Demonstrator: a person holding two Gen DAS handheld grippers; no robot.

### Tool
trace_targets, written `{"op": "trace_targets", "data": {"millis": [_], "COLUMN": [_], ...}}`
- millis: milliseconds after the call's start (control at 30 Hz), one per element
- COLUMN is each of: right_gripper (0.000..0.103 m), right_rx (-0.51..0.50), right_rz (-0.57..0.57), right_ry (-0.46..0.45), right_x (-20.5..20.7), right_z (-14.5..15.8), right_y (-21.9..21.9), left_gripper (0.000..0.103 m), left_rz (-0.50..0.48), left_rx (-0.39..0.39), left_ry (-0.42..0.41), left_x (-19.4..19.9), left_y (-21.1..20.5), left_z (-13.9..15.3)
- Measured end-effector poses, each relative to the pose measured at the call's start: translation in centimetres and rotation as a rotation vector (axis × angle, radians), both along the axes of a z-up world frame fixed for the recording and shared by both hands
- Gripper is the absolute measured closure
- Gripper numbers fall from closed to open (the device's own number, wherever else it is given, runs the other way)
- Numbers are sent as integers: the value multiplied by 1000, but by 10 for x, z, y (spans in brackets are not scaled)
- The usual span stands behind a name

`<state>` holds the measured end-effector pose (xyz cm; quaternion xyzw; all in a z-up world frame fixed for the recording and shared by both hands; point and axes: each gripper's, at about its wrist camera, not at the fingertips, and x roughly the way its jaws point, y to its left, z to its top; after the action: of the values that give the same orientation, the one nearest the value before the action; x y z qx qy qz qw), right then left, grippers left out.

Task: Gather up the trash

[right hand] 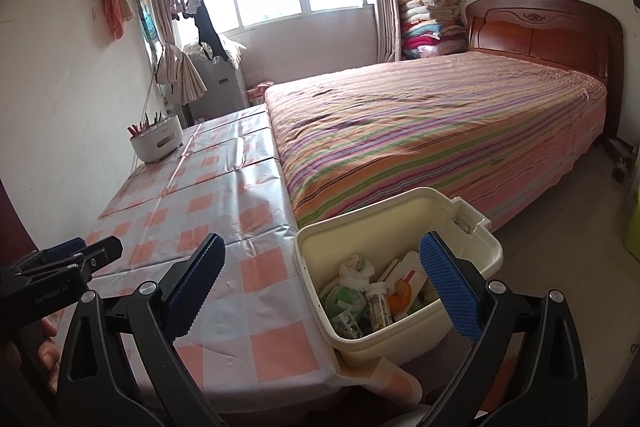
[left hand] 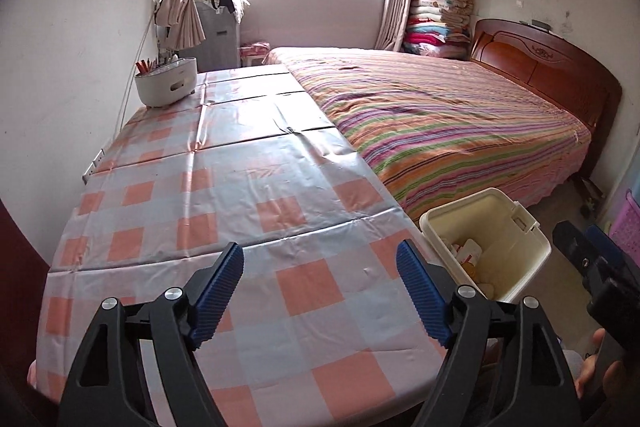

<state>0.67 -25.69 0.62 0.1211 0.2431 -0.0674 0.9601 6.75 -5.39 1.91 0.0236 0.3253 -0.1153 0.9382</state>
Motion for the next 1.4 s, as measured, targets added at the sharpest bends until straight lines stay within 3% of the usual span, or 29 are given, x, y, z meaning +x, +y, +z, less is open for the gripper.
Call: {"op": "trace_targets", "data": {"millis": [300, 600, 1400], "right_gripper": [7, 7, 7], "right_rx": [9, 18, 33], "right_rz": [24, 30, 30], "right_ry": [25, 38, 53], "right_x": [1, 3, 6], "right_z": [-4, -8, -16], "right_y": [-5, -7, -11], "left_gripper": [26, 26, 26], "left_rz": [19, 25, -17], "left_rx": [-2, 49, 85], "left_ry": [-5, -5, 28], "left_x": [-5, -4, 3], "left_y": [14, 7, -9], "left_z": [3, 2, -5]}}
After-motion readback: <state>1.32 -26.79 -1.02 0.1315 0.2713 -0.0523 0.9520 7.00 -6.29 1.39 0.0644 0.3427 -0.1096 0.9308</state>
